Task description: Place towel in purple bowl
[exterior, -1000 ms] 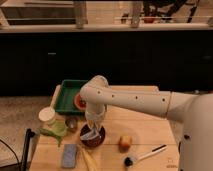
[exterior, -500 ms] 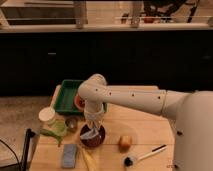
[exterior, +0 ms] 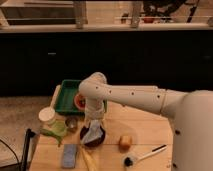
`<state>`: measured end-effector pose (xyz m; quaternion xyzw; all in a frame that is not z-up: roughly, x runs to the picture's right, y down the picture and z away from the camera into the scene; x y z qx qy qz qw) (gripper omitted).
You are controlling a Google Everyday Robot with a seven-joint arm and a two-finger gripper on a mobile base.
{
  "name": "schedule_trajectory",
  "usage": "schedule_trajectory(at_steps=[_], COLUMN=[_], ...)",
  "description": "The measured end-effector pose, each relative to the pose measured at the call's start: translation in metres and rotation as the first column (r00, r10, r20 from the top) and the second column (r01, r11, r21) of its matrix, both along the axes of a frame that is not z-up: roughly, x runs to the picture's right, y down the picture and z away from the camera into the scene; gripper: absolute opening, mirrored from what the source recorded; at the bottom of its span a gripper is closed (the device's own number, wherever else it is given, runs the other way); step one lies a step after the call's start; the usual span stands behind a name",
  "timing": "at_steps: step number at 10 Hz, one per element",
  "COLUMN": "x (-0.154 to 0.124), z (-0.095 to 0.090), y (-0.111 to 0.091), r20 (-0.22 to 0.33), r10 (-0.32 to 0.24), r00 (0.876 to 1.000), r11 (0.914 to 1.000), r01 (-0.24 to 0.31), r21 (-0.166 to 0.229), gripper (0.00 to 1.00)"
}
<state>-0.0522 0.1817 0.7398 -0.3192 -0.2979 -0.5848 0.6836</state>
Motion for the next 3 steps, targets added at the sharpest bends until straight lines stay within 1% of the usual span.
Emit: schedule_trajectory(at_steps=[3], x=[0.005], z=[0.0004], y=[-0.0062], r20=[-0.01], r10=[0.01], r00=[1.0], r11=[0.9999], r01=[-0.01], r21=[0.005], gripper=[0.8])
